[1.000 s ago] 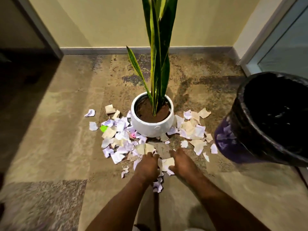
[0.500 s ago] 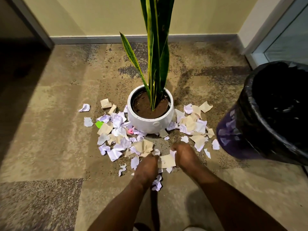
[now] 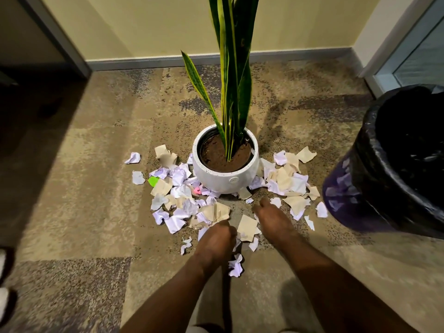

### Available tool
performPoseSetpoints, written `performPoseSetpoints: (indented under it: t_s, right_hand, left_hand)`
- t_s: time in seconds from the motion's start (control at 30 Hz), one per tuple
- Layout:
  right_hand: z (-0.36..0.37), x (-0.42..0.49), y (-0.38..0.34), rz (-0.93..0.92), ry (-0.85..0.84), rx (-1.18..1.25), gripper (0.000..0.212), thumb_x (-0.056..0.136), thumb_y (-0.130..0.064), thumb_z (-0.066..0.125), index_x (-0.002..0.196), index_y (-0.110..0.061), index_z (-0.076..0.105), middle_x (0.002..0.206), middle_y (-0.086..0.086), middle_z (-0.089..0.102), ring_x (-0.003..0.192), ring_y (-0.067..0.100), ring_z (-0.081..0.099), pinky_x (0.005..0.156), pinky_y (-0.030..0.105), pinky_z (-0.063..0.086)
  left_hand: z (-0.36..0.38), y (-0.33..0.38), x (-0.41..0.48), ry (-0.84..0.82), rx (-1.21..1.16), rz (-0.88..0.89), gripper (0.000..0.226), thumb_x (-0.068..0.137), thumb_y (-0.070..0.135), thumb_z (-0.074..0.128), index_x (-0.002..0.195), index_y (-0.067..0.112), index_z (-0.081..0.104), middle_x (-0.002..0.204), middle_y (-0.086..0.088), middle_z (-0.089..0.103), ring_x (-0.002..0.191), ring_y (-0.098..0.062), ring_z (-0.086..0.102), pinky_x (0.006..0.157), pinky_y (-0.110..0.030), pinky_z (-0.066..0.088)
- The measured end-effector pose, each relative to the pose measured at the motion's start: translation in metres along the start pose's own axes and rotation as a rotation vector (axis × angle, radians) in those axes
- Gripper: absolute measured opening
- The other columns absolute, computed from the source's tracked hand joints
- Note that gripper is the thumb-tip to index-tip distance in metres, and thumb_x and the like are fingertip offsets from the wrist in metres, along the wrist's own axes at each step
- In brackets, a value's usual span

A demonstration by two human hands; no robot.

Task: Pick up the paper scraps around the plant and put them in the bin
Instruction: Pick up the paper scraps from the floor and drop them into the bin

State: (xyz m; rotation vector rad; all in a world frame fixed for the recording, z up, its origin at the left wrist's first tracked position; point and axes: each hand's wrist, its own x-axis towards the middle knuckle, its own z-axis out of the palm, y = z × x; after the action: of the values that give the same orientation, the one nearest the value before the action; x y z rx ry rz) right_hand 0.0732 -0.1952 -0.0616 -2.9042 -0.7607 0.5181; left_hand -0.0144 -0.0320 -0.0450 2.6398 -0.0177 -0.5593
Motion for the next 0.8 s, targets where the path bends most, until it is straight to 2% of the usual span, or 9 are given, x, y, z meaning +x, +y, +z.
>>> performPoseSetpoints:
  t_s: [0.07, 0.13, 0.3, 0.4, 0.47, 0.53, 0.63, 0.73, 0.8]
  right_hand:
    - [0.006, -0.002, 0.000, -0.046, -0.010, -0.026, 0.049, 0.087, 0.004, 0.052, 0.133, -0.012, 0.051, 0.131, 0.015, 0.047, 0.109, 0.030, 0.057, 0.087, 0.036, 0.049]
    - [0.011, -0.004, 0.001, -0.052, 0.003, -0.033, 0.048, 0.087, 0.005, 0.051, 0.132, -0.010, 0.051, 0.130, 0.015, 0.049, 0.108, 0.029, 0.056, 0.087, 0.036, 0.048]
    - [0.010, -0.003, 0.008, 0.005, 0.036, 0.058, 0.038, 0.088, -0.001, 0.050, 0.124, -0.010, 0.058, 0.121, 0.014, 0.060, 0.103, 0.028, 0.061, 0.085, 0.034, 0.050]
    - [0.001, -0.002, 0.011, 0.134, -0.006, 0.221, 0.018, 0.087, -0.015, 0.059, 0.104, -0.012, 0.065, 0.102, 0.011, 0.068, 0.088, 0.026, 0.064, 0.072, 0.028, 0.048]
    - [-0.005, 0.001, 0.011, 0.211, -0.029, 0.335, 0.005, 0.084, -0.019, 0.063, 0.088, -0.018, 0.063, 0.090, 0.007, 0.069, 0.079, 0.022, 0.062, 0.064, 0.024, 0.042]
    - [-0.010, 0.006, 0.010, 0.214, -0.057, 0.406, 0.011, 0.081, -0.020, 0.062, 0.073, -0.023, 0.055, 0.080, 0.002, 0.066, 0.073, 0.020, 0.060, 0.059, 0.024, 0.038]
    - [-0.018, 0.014, 0.002, 0.083, -0.083, 0.401, 0.022, 0.079, -0.017, 0.062, 0.064, -0.025, 0.049, 0.080, -0.001, 0.056, 0.075, 0.019, 0.057, 0.062, 0.024, 0.037]
    - [-0.021, 0.017, -0.011, -0.126, -0.120, 0.275, 0.013, 0.081, -0.018, 0.064, 0.075, -0.024, 0.053, 0.093, -0.003, 0.049, 0.083, 0.019, 0.053, 0.069, 0.030, 0.044]
    - [-0.015, 0.016, -0.020, -0.261, -0.118, 0.183, 0.007, 0.082, -0.018, 0.063, 0.083, -0.021, 0.057, 0.098, -0.003, 0.050, 0.086, 0.020, 0.053, 0.069, 0.032, 0.044]
  left_hand:
    - [-0.004, -0.003, 0.001, 0.025, -0.033, -0.004, 0.021, 0.096, 0.018, 0.049, 0.100, 0.008, 0.068, 0.101, -0.010, 0.061, 0.085, -0.025, 0.061, 0.072, -0.035, 0.052]
    - [-0.007, -0.003, 0.002, 0.044, -0.063, -0.013, 0.020, 0.095, 0.016, 0.052, 0.103, 0.010, 0.069, 0.103, -0.008, 0.061, 0.085, -0.023, 0.061, 0.076, -0.040, 0.054]
    - [-0.010, 0.000, 0.006, 0.110, -0.146, -0.030, 0.019, 0.094, 0.014, 0.052, 0.097, 0.011, 0.071, 0.098, -0.006, 0.062, 0.082, -0.022, 0.061, 0.072, -0.035, 0.051]
    - [-0.008, -0.001, 0.008, 0.151, -0.215, -0.063, 0.020, 0.092, 0.010, 0.053, 0.096, 0.013, 0.073, 0.093, -0.004, 0.063, 0.081, -0.020, 0.060, 0.068, -0.030, 0.045]
    - [-0.007, -0.002, 0.008, 0.166, -0.270, -0.112, 0.021, 0.089, 0.007, 0.053, 0.094, 0.012, 0.074, 0.090, -0.005, 0.068, 0.078, -0.020, 0.061, 0.069, -0.032, 0.048]
    - [-0.005, -0.006, 0.008, 0.165, -0.309, -0.144, 0.019, 0.087, 0.007, 0.054, 0.082, 0.012, 0.072, 0.082, -0.004, 0.067, 0.075, -0.021, 0.063, 0.071, -0.037, 0.051]
    - [-0.005, -0.009, 0.004, 0.173, -0.368, -0.183, 0.019, 0.087, 0.009, 0.056, 0.082, 0.016, 0.073, 0.075, 0.006, 0.060, 0.070, -0.016, 0.061, 0.069, -0.036, 0.053]
    - [-0.005, -0.012, -0.001, 0.178, -0.365, -0.176, 0.019, 0.086, 0.008, 0.056, 0.080, 0.014, 0.073, 0.074, 0.003, 0.063, 0.066, -0.014, 0.060, 0.066, -0.031, 0.051]
    - [-0.006, -0.011, -0.003, 0.181, -0.368, -0.167, 0.019, 0.087, 0.008, 0.056, 0.082, 0.013, 0.074, 0.072, 0.003, 0.064, 0.064, -0.012, 0.059, 0.059, -0.026, 0.044]
